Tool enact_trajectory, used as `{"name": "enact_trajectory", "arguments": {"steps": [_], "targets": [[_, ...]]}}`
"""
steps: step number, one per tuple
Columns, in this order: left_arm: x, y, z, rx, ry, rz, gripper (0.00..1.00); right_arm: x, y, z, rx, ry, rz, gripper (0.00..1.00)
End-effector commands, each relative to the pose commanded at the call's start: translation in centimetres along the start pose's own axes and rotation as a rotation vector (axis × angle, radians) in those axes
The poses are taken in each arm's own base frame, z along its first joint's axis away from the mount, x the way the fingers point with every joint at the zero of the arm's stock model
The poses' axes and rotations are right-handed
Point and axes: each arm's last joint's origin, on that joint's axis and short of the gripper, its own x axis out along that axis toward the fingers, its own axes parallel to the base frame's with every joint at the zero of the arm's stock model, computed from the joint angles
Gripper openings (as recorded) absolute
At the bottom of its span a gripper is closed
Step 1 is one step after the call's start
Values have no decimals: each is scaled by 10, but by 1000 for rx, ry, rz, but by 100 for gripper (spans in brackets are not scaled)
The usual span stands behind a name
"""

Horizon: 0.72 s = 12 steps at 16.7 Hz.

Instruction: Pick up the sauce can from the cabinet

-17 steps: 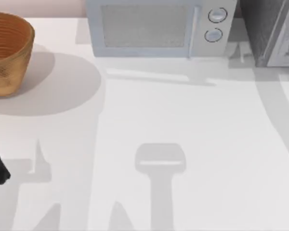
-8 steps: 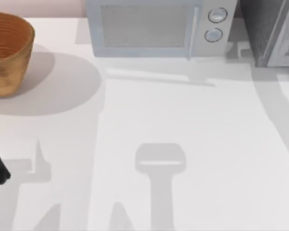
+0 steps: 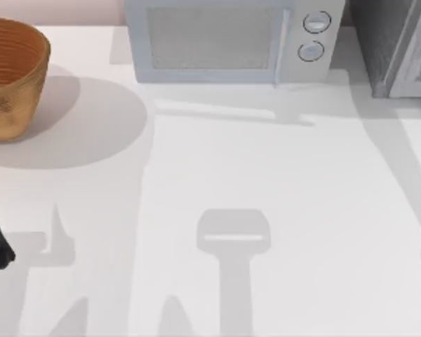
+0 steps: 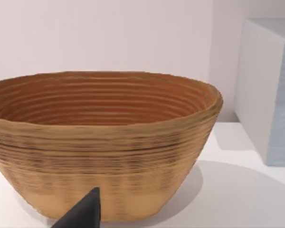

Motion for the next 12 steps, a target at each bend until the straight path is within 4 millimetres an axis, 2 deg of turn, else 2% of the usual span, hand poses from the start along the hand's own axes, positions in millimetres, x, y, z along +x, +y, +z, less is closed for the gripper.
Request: {"name": "enact_trajectory", "arguments": {"steps": [7,12], "targets": [[0,0,0,0,0,0,100,7,0,-1,-1,2,-3,100],[0,0,0,0,0,0,100,39,2,1,0,-1,-1,100]]}}
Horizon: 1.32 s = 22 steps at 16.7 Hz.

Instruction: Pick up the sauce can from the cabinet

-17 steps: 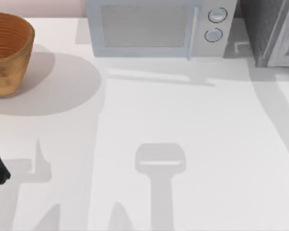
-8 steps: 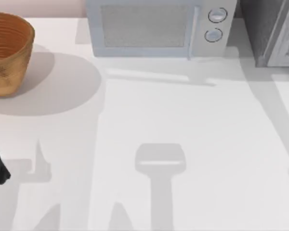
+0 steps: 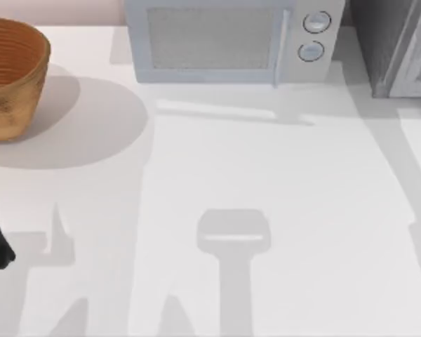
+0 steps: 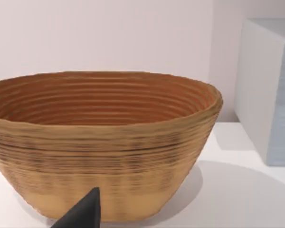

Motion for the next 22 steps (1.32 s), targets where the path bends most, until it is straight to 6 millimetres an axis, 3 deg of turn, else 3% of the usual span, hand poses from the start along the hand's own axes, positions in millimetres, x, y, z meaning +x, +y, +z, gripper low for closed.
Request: {"name": "enact_trajectory", "arguments": {"steps": [4,8,21,22], "targets": [[0,0,0,0,0,0,100,23,-1,-2,0,0,0,100],[0,0,0,0,0,0,100,25,-1,-2,0,0,0,100],[0,0,0,0,0,0,100,25,-1,-2,0,0,0,2],[0,0,0,0,0,0,100,25,-1,-2,0,0,0,0]]}}
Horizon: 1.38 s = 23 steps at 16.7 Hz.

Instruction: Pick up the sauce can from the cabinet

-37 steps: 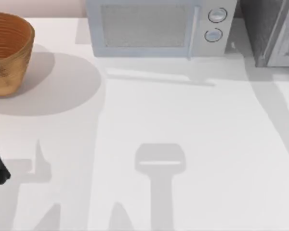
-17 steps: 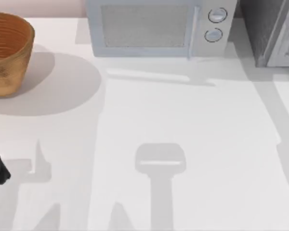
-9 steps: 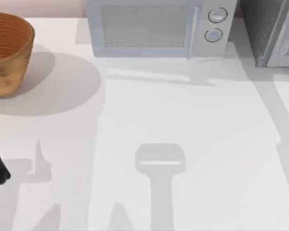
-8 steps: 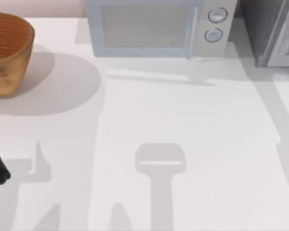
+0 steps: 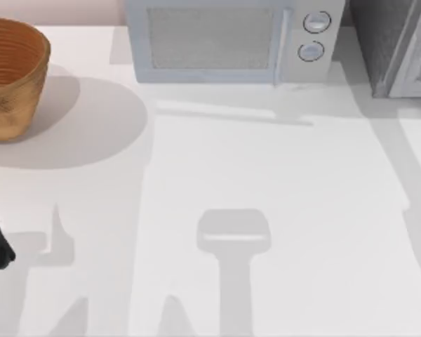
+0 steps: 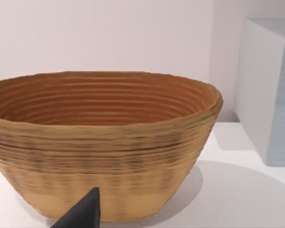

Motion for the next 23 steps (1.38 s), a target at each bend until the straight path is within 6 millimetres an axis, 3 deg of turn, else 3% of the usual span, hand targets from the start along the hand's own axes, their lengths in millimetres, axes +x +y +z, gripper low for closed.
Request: {"name": "enact_trajectory", "arguments": {"steps": [10,13,18,20,23], "targets": [[0,0,0,0,0,0,100,-7,2,3,0,2,3,0],[0,0,0,0,0,0,100,-48,8,23,-4,3,1,0],[0,0,0,0,0,0,100,-156,3,59,4,-10,1,0],[0,0,0,0,0,0,100,-176,1,61,2,-2,2,0],[0,0,0,0,0,0,100,-180,1,62,2,0,2,0]]}}
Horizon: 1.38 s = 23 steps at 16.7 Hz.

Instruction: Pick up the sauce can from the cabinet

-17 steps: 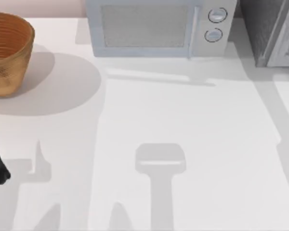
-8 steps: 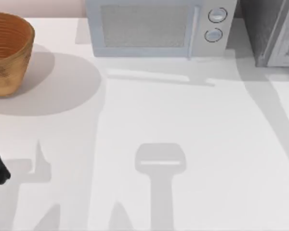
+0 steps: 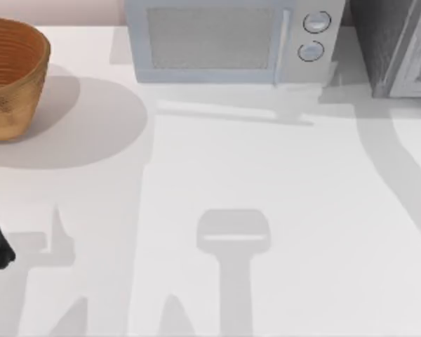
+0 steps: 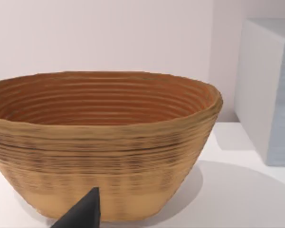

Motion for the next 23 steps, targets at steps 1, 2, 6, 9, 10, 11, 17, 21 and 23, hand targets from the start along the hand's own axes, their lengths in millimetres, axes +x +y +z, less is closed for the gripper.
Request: {"name": "enact_trajectory", "arguments": {"steps": [1,2,6,9,10,11,17,21,23], "targets": [[0,0,0,0,0,0,100,-1,-1,1,4,-6,-2,0],[0,0,0,0,0,0,100,-1,-1,1,4,-6,-2,0],[0,0,0,0,0,0,100,-13,-9,-6,10,-23,6,0],[0,0,0,0,0,0,100,-29,-20,-26,10,-28,12,0],[0,0,0,0,0,0,100,-35,-24,-37,8,-24,13,0],[0,0,0,0,0,0,100,-40,-28,-51,6,-17,13,0],[0,0,0,0,0,0,100,-71,-52,-187,-10,64,8,0],[0,0,0,0,0,0,100,-87,-63,-295,-9,102,6,0],[0,0,0,0,0,0,100,-92,-67,-339,-6,94,6,0]]}}
